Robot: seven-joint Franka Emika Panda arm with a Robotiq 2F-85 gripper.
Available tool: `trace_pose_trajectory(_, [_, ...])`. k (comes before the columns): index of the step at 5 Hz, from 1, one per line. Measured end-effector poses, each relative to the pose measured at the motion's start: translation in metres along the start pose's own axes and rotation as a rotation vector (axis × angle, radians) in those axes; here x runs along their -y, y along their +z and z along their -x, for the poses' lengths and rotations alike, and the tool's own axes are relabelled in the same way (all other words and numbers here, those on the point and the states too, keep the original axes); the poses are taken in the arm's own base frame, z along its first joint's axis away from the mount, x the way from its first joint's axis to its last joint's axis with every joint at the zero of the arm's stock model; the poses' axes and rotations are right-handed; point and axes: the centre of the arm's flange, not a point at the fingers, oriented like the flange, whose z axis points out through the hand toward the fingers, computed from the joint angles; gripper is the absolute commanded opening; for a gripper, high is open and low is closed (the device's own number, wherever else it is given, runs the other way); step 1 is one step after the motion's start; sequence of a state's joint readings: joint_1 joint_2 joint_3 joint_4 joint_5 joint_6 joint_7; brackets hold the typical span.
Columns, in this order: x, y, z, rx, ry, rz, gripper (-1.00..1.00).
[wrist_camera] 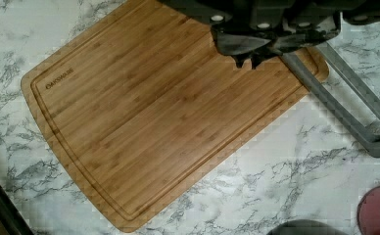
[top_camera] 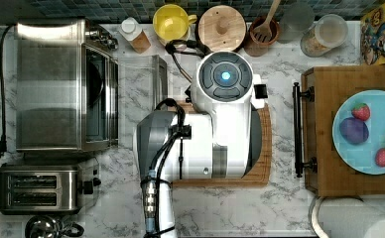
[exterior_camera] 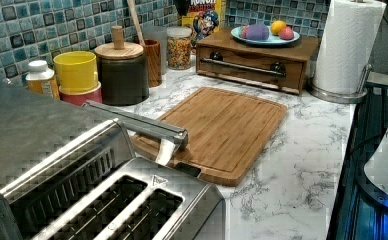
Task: Close the oven.
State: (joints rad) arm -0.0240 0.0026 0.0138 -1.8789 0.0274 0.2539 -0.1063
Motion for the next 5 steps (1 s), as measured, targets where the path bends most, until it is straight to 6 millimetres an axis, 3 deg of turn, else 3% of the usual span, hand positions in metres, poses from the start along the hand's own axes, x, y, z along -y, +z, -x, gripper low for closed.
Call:
trace_pose_trajectory(3, [-0.007, 0.011, -0.007, 0.028, -0.033, -0.008, -1.00])
trace_pose_trajectory(5, [-0.004, 0.054, -0.025, 0.106, -0.330, -0.130, -1.00])
